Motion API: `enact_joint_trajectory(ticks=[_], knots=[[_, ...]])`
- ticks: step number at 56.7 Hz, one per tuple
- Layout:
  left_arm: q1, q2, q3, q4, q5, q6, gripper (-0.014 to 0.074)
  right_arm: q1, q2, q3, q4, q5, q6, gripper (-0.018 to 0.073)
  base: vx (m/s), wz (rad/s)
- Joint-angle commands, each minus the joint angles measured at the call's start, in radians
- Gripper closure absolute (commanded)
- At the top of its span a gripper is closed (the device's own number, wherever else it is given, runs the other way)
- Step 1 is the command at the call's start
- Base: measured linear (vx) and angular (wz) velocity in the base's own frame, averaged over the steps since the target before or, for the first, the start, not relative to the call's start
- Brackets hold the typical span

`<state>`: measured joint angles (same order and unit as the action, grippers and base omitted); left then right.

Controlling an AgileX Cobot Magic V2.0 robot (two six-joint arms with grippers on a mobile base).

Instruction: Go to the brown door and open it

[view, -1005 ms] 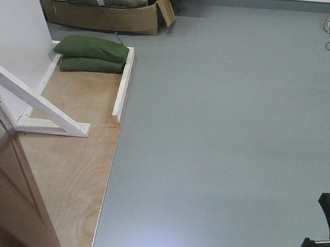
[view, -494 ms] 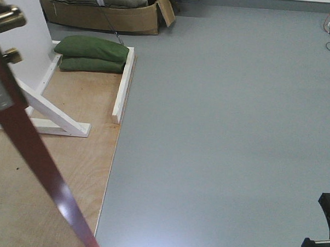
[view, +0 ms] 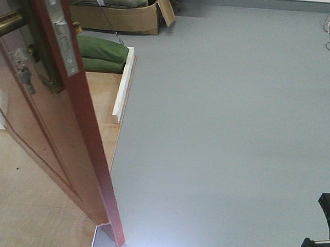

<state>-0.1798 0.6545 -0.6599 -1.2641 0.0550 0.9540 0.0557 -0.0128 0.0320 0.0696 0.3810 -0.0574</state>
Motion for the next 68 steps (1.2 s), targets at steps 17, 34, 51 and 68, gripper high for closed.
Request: enact_joint_trajectory(ticks=[17, 34, 51, 68], knots=[[-0.010, 0.019, -0.028, -0.004, -0.031, 0.001, 0.0600, -0.002, -0.006, 0.003, -0.007, -0.077, -0.009, 0.0559, 0.00, 0.00], [-0.010, 0.019, -0.028, -0.004, -0.031, 0.001, 0.0600, -0.002, -0.006, 0.003, -0.007, -0.077, -0.009, 0.0559, 0.00, 0.00], [-0.010, 0.018, -0.032, -0.017, -0.055, -0.001, 0.0600, -0.002, -0.006, 0.003, -0.007, -0.077, -0.009, 0.0559, 0.00, 0.00], [-0.010, 0.018, -0.104, 0.057, -0.016, 0.004, 0.0600, -0.002, -0.006, 0.003, -0.007, -0.083, -0.009, 0.0559, 0.00, 0.00]])
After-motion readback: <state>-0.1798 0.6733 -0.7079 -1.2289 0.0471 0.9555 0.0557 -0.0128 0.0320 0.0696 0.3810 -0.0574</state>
